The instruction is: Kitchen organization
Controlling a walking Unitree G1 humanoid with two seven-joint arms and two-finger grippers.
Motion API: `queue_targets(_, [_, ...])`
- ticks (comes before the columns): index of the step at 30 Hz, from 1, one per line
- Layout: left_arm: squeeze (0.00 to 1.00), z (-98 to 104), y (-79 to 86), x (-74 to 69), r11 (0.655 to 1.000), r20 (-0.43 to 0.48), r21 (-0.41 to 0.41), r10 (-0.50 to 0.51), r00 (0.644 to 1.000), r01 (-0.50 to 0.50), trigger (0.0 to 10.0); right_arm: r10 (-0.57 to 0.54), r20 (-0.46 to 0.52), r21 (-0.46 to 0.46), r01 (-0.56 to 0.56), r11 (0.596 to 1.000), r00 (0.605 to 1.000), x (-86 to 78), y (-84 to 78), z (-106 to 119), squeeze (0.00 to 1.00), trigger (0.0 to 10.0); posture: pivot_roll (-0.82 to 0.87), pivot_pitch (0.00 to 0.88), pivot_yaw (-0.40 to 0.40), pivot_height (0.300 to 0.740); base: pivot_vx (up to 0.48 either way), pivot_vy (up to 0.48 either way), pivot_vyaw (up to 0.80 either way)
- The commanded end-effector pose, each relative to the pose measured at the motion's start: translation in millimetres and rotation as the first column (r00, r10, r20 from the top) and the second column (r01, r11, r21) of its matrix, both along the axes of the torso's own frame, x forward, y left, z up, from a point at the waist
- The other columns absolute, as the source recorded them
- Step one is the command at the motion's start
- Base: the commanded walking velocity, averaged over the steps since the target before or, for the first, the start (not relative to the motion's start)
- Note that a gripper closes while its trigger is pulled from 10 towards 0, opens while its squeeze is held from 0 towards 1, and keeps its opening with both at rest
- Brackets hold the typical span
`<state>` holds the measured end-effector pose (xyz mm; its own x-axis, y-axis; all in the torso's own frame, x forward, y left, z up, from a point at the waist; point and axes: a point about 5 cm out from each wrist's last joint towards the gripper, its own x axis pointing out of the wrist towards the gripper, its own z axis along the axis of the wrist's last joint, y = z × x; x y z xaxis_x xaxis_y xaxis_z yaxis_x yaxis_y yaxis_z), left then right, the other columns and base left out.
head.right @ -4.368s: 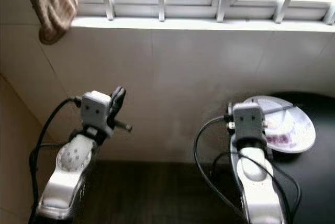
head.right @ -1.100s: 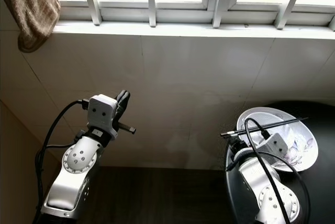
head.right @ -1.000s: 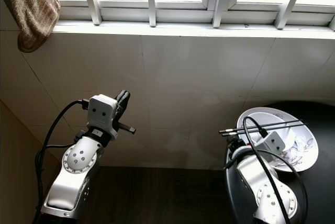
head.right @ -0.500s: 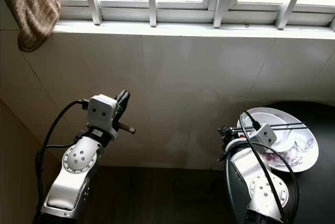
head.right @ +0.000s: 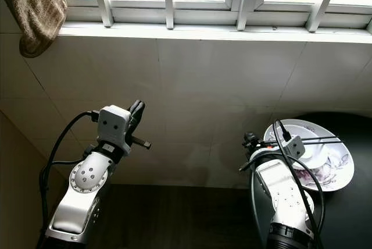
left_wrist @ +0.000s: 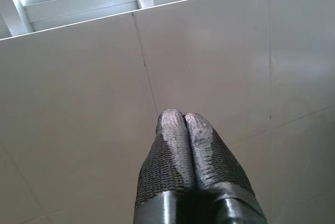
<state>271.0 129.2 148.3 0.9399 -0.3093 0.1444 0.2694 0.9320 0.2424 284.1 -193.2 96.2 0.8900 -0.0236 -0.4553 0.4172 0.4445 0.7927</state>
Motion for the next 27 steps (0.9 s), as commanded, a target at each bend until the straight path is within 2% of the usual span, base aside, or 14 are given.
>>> queue_targets(1, [0.0,-1,0.1,0.6,1.0,-0.002,0.02,0.002,1.0,-0.001,10.0,-0.002,0.009,0.018,0.002,1.0,1.0,2.1,-0.7,-2,0.0,10.0,0.13,0.0,-0.052,0.74,0.0,0.0,0.0])
queue_targets(6, [0.0,-2,-0.1,0.0,1.0,-0.005,0.022,0.0,1.0,0.0,10.0,-0.001,0.017,0.021,0.0,1.0,1.0,4.1,-3.9,-8,0.0,10.0,0.13,0.0,-0.052,0.74,0.0,0.0,0.0])
queue_targets(8, [0.0,-3,-0.2,-0.3,1.0,-0.006,0.022,0.0,1.0,0.0,10.0,-0.005,0.027,0.022,0.004,1.0,1.0,5.2,-5.5,-8,0.0,9.6,0.13,0.0,-0.052,0.74,0.0,0.0,0.0])
queue_targets(9, [0.0,-3,-0.1,-0.5,1.0,-0.008,0.023,0.0,1.0,0.0,10.0,-0.013,0.039,0.023,0.012,1.0,0.999,6.6,-7.8,-8,0.0,3.6,0.13,0.0,-0.051,0.74,0.0,0.0,0.0])
queue_targets(11, [0.0,-3,0.0,-0.6,1.0,-0.009,0.024,0.0,1.0,0.0,10.0,-0.018,0.044,0.021,0.017,1.0,0.999,7.2,-9.3,-8,0.0,3.6,0.13,0.0,-0.051,0.74,0.0,0.0,0.0])
queue_targets(12, [0.0,-4,-0.2,-1.0,1.0,-0.01,0.024,0.0,1.0,0.0,10.0,-0.031,0.05,0.018,0.03,0.999,0.998,8.1,-12.9,-8,0.0,1.6,0.13,0.0,-0.051,0.74,0.0,0.0,0.0])
queue_targets(15, [0.0,-4,-0.2,-1.3,1.0,-0.01,0.025,0.0,1.0,0.001,10.0,-0.037,0.071,0.016,0.036,0.999,0.997,9.8,-15.0,-7,0.0,0.6,0.13,0.0,-0.051,0.74,0.0,0.0,0.0])
queue_targets(18, [0.0,-5,-0.1,-1.3,1.0,-0.012,0.026,0.0,1.0,0.0,10.0,-0.035,0.08,0.017,0.034,0.999,0.996,11.9,-16.4,-7,0.0,0.0,0.13,0.0,-0.052,0.74,0.0,0.0,0.0])
queue_targets(27, [0.0,-7,-0.1,-2.3,1.0,-0.019,0.031,0.001,1.0,-0.001,10.0,-0.043,0.101,0.018,0.042,0.999,0.994,14.9,-18.4,-10,0.0,0.0,0.14,0.0,-0.054,0.74,0.0,0.0,0.0])
